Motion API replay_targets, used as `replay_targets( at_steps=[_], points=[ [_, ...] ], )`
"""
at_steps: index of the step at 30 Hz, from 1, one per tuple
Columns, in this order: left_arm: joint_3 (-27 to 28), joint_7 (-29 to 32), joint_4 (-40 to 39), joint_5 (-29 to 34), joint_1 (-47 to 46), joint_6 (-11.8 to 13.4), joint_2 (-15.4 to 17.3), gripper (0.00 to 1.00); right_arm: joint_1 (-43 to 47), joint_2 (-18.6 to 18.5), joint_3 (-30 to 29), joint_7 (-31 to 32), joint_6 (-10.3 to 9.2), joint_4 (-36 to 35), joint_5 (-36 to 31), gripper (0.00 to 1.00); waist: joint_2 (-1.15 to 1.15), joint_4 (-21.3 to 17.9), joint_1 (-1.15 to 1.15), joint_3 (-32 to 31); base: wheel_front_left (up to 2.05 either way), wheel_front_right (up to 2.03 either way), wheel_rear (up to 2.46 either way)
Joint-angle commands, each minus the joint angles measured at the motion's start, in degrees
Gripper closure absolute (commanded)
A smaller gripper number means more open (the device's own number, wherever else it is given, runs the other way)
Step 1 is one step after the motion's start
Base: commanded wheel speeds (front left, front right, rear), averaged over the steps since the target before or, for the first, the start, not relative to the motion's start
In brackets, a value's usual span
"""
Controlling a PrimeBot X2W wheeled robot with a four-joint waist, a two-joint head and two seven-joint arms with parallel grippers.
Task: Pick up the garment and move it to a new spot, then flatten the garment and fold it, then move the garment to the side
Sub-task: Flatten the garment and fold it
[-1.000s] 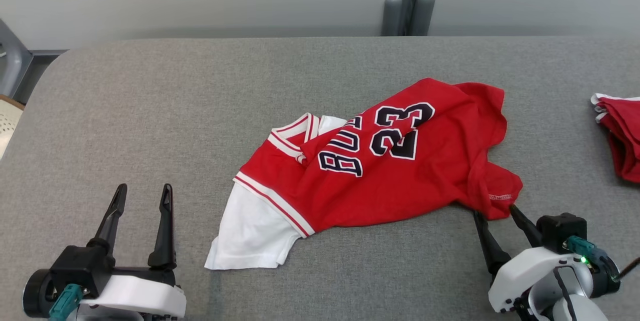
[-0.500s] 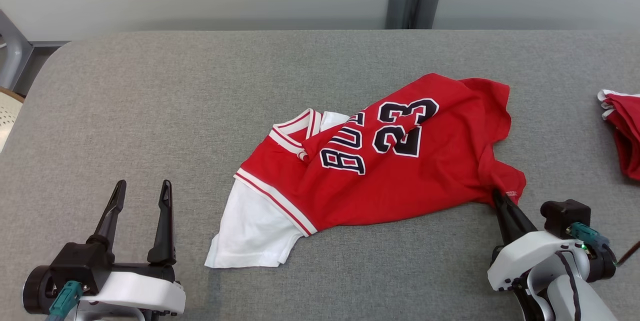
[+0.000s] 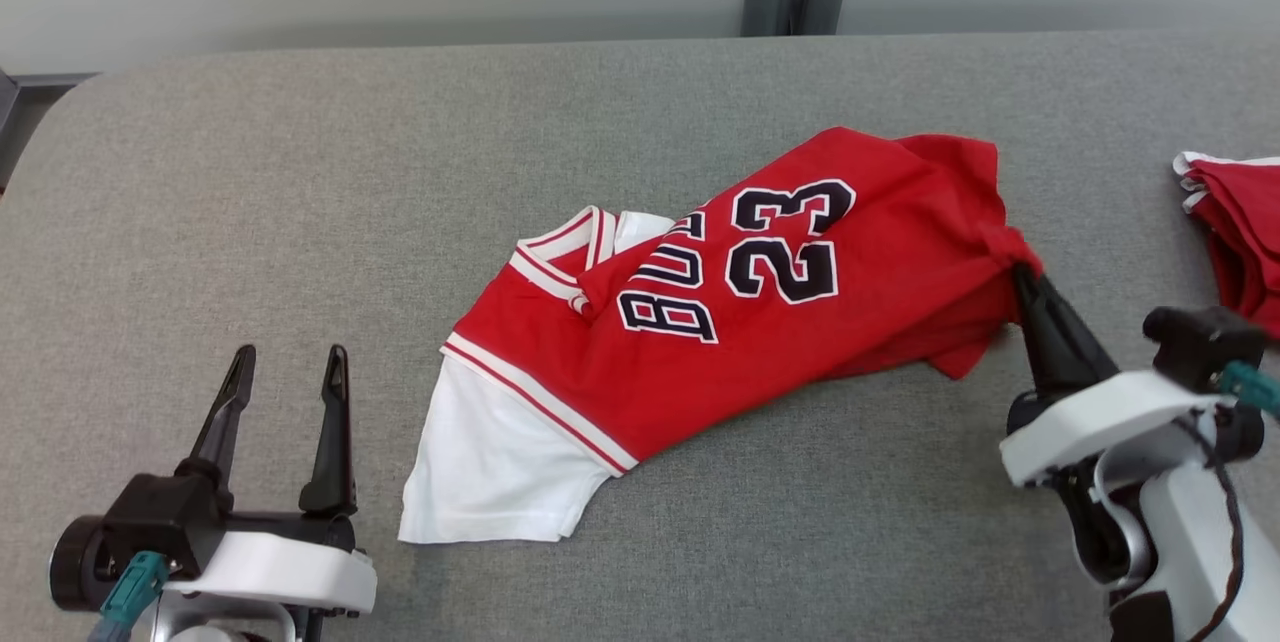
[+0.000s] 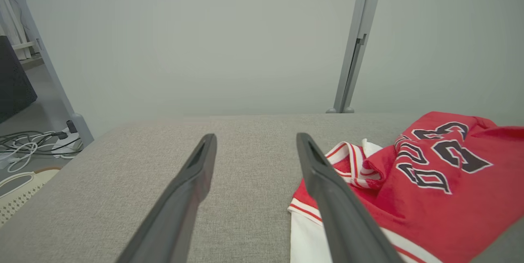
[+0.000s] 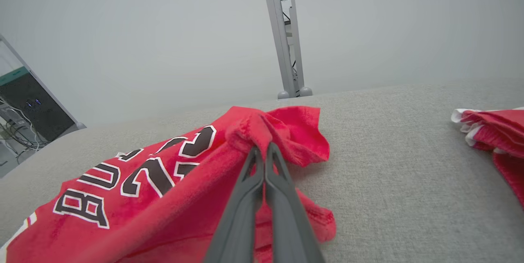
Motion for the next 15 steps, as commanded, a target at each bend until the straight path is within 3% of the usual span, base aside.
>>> replay_targets(
  at_steps=[1, 6, 15],
  points=[
    [0.0, -0.4, -0.1, 0.4, -1.2, -0.3, 0.1, 0.0, -0.9, -0.7, -0.2, 0.5, 0.0, -0.3, 0.1, 1.0, 0.0, 0.2, 0.0, 0.5, 0.0, 0.0, 0.0],
    [-0.8, -0.5, 0.5, 0.8, -3.3, -1.2, -0.7, 0.0, -5.4, -2.0, -0.5, 3.0, 0.0, -0.2, 2.1, 1.0, 0.0, 1.8, 0.0, 2.6, 0.0, 0.0, 0.0],
    [-1.9, -0.7, 3.6, 1.3, -7.7, -4.1, -2.9, 0.0, -14.1, -4.0, 0.7, 4.1, 0.0, 9.3, 3.9, 1.0, 0.0, 5.8, 0.0, 6.4, 0.0, 0.0, 0.0]
  ],
)
